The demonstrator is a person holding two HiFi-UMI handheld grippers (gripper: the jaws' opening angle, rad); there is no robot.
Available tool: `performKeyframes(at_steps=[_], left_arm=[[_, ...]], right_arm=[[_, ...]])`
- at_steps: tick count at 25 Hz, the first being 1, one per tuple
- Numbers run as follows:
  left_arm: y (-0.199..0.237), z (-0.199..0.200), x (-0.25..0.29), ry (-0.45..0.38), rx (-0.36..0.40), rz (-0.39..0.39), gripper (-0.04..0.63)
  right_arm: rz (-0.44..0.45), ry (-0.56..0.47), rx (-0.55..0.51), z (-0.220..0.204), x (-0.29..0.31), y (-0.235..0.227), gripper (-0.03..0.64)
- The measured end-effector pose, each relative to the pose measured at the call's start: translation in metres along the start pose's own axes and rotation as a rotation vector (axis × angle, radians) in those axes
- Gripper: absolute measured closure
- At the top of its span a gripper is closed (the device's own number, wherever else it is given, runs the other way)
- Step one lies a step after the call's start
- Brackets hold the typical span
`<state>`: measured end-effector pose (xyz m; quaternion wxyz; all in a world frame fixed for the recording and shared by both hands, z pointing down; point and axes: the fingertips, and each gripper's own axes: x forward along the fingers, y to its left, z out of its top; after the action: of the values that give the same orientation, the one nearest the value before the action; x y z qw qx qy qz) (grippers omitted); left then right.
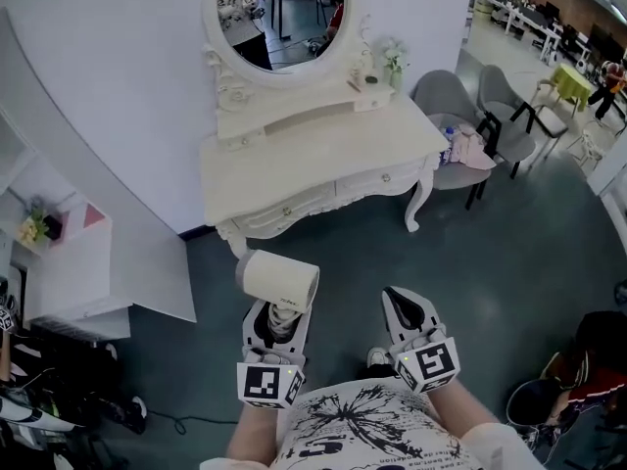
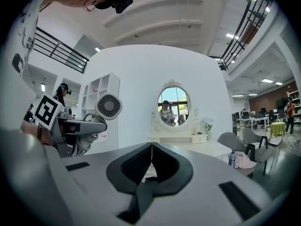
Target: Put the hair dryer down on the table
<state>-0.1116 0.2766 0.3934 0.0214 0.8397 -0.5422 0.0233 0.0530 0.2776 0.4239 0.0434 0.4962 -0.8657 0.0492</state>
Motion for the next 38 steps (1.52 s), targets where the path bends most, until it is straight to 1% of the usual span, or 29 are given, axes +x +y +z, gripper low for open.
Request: performKeyframes(at_steps=[5, 9, 13, 18, 21, 25, 29, 38], left_arm=[[-0.024, 0.008, 0.061, -0.011, -0.028, 0.052, 0.344], [-0.040, 0.008, 0.100, -0.009, -0.030, 0.075, 0.344], [-0.049, 0.002, 0.130, 0.018, -0.037, 0.080, 0.344], [-0.042, -0.008, 0.169, 0.049, -0.044, 0.092, 0.344], [-0.027, -0.015, 0.195, 0.058, -0.049, 0.093, 0.344], [0.005, -0.019, 0.242, 0.081, -0.063, 0.093, 0.344], [0.047, -0.012, 0.291, 0.069, -0.072, 0.101, 0.344], [0.146, -0.009, 0.389, 0.087, -0.075, 0.128, 0.344]], right_arm=[[0.025, 0.005, -0.008, 0.014, 0.020, -0.075, 0.598], [0.028, 0.024, -0.005, 0.018, 0.032, -0.121, 0.598], [0.014, 0.024, 0.020, 0.017, 0.043, -0.156, 0.598], [0.021, 0.058, 0.036, 0.003, 0.068, -0.182, 0.598], [0.020, 0.069, 0.040, -0.002, 0.094, -0.194, 0.598], [0.015, 0.089, 0.034, 0.001, 0.143, -0.211, 0.598], [0.030, 0.095, 0.013, 0.012, 0.203, -0.224, 0.598], [0.068, 0.099, 0.009, 0.028, 0.346, -0.247, 0.598]])
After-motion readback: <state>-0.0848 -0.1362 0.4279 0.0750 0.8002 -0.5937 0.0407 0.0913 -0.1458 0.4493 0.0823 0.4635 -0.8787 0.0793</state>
